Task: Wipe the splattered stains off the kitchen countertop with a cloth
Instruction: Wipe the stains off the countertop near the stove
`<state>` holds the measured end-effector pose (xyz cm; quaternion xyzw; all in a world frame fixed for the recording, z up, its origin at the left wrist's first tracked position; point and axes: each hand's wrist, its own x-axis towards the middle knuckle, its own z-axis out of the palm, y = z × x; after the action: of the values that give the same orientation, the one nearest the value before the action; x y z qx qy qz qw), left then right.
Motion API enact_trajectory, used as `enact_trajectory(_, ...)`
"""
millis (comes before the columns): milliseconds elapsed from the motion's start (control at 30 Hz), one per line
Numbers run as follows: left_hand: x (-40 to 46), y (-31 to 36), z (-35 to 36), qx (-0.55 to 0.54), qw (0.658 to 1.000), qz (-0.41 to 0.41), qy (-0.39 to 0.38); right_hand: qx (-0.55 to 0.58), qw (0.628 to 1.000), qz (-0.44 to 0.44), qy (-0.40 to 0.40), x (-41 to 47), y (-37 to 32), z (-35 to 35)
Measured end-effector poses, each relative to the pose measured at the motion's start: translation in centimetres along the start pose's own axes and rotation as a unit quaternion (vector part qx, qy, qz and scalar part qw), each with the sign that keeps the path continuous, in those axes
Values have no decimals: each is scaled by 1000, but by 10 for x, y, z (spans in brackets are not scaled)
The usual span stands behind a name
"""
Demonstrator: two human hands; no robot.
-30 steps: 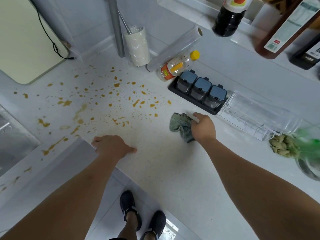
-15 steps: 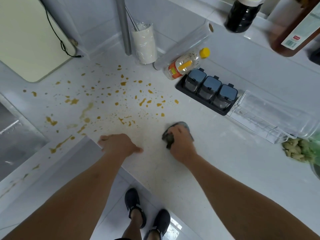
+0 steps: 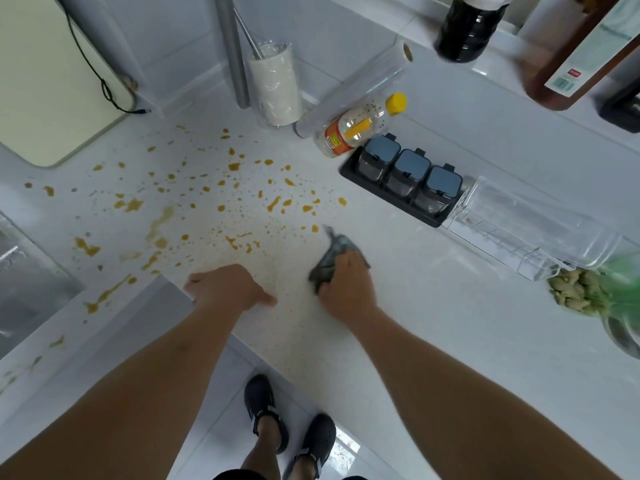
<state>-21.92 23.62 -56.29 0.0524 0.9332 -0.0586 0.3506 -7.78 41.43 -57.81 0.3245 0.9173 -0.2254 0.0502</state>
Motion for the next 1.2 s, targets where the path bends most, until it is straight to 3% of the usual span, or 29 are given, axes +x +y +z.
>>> enact_trajectory(100,-1,-1,2,9,1000,17,13,-32,999,-8,-21,-28,-16,24)
enact_trajectory(233,-7,-2,0,16,1000,2,13,-1,998,51,48,-32,21,6)
enact_trajectory(400,-11,3,-4,0,1000,-9,2,4,970,225,91,-22,134,-47)
enact_trajectory(500,-13,4,-3,-20,1000,-16,7,-37,950,309,34,-18,169,-62)
enact_trajectory(633,-11,2,0,0,1000,-16,13,-42,956,289,20,-10,147,-49)
enact_trajectory(900,-9,-2,1,41,998,23,40,-116,987,107,-43,-67,-3,30)
enact_trajectory(1000,-11,-4,-4,53,997,50,20,-100,991,61,-68,-96,-22,49)
enact_trajectory(1067,-13,-12,-1,96,992,79,11,-88,990,86,-66,-117,-9,45)
enact_trajectory(1200,-13,-30,-2,141,978,151,34,-71,966,249,-9,-154,56,19)
